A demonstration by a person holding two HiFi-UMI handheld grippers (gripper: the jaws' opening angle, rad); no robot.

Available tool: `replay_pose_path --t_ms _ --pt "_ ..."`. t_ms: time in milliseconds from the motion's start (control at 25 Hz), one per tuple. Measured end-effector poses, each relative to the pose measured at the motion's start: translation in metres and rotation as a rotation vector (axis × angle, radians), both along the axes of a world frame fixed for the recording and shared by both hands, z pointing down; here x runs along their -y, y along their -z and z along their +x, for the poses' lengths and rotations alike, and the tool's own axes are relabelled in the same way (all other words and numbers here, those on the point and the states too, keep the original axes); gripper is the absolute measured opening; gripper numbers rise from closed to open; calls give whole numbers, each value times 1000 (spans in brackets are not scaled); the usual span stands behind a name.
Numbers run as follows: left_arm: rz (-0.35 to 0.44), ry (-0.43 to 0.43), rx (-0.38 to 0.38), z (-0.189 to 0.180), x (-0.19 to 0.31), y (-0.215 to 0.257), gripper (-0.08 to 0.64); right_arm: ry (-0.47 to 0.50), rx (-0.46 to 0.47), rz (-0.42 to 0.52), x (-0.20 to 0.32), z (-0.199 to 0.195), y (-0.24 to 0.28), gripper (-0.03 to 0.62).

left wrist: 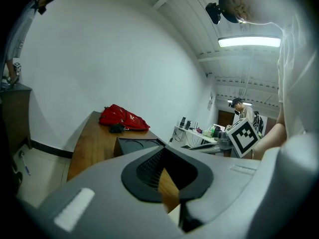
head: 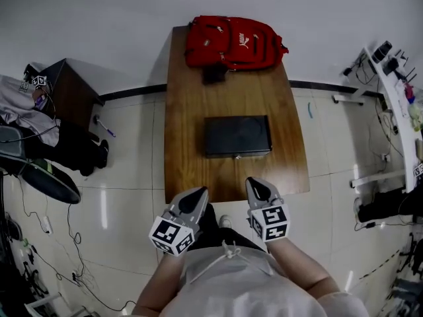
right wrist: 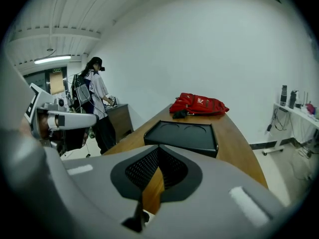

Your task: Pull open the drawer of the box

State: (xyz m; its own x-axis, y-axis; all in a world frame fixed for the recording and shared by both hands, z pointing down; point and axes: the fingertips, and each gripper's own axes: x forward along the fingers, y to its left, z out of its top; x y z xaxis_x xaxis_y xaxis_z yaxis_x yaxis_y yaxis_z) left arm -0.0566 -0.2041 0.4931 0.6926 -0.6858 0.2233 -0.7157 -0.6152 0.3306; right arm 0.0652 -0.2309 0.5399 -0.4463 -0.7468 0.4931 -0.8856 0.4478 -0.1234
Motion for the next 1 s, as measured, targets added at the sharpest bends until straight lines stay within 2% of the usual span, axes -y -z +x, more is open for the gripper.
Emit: replay_pose_path --t_ms 320,680,840,1000 --pt "-37 -45 12 -6 60 -15 6 -66 -60 -73 53 -7 -33 8" --pt "-127 -50 23 -4 81 -58 6 -88 -89 -200 76 -7 -86 11" --pt "-158 -43 5 -2 86 -70 6 -130 -59 -267 79 -5 -107 75" --pt "-177 -52 -22 4 86 -74 6 -162 -19 -306 82 -10 -117 83"
